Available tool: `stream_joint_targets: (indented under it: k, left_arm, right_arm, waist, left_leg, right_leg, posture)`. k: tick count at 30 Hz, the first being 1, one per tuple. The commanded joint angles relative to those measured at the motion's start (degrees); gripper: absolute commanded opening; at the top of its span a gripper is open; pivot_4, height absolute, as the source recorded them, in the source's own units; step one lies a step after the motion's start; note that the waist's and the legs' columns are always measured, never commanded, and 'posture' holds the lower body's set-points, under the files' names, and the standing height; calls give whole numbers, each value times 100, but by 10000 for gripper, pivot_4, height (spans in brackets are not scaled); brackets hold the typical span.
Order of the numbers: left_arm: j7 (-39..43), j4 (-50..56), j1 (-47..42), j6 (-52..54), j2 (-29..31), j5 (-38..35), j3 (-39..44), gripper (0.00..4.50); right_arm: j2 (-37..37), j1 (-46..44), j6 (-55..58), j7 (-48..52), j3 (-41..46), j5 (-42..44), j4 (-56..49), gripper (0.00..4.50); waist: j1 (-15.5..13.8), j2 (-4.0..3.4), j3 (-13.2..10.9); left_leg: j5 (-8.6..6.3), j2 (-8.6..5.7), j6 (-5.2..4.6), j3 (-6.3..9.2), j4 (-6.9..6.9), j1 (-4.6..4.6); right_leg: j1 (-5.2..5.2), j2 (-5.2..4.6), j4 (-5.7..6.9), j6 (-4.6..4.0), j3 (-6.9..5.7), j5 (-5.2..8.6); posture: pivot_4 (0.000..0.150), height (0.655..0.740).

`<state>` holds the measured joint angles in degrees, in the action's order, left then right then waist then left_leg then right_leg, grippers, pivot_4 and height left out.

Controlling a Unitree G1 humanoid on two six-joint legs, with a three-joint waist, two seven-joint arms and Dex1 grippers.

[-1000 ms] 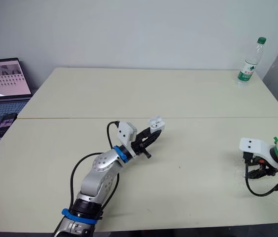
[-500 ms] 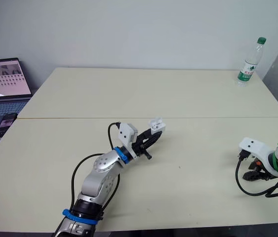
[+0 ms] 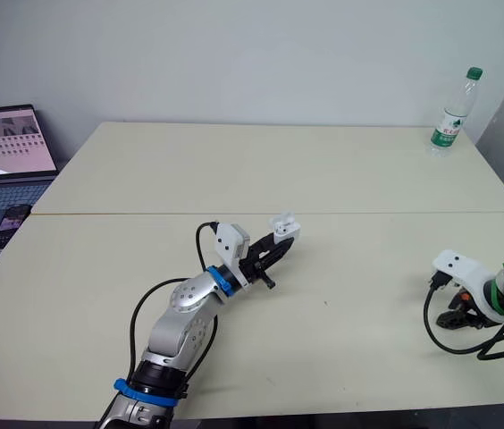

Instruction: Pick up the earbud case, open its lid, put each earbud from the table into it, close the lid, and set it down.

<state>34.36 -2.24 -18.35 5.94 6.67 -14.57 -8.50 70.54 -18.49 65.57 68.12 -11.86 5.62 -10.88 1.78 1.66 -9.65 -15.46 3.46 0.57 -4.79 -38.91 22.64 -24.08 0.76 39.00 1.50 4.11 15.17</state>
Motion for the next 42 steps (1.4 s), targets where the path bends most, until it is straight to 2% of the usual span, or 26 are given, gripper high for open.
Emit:
stream_joint_targets:
  k: [1,21,24,28,35,39,42]
  left_arm:
    - [-15,177,-35,-113,-37,22,-24,7379]
    - [-35,177,-14,-111,-39,25,-10,7379]
    - [-35,202,2,-104,-34,25,-11,7379]
    - [-35,213,12,-103,-28,26,-7,7379]
    - [-26,209,14,-109,-19,24,0,7379]
    - [-20,207,-1,-112,-17,18,6,7379]
    - [41,252,-64,-128,69,135,-86,7379]
  right_arm:
    - [215,17,-19,-74,13,77,-88,24973]
    - [204,35,-65,-367,-156,266,-18,24973]
    - [182,33,-100,-432,-152,272,-6,18993]
    - [188,35,-138,-471,-150,299,-10,5087]
    - [170,9,-530,-526,-91,223,81,4260]
    - [-164,-217,-1181,-706,163,237,341,4260]
    - [-641,-301,-2031,-747,710,554,359,4260]
  waist:
    - [0,0,0]
    - [0,1,0]
    - [0,1,0]
    - [0,1,0]
    - [0,1,-1]
    - [10,3,-1]
    - [10,3,-2]
  left_leg:
    - [0,0,0,0,0,0]
    - [0,0,0,0,0,2]
    - [0,1,0,1,0,2]
    - [0,1,0,1,0,1]
    - [0,1,0,0,0,1]
    - [0,1,0,-1,0,1]
    - [0,0,0,-1,0,0]
  right_leg:
    - [0,0,0,0,0,0]
    - [-1,0,-1,0,0,0]
    - [-1,0,-1,1,0,0]
    - [-1,0,-1,1,0,1]
    - [-1,0,-2,1,0,1]
    - [-1,2,-2,2,1,1]
    - [-1,7,-2,2,1,1]
  posture:
    - [1500,7362]
    - [1500,7362]
    - [1500,7362]
    - [1500,7362]
    - [1500,7362]
    - [1500,7362]
    - [1500,7362]
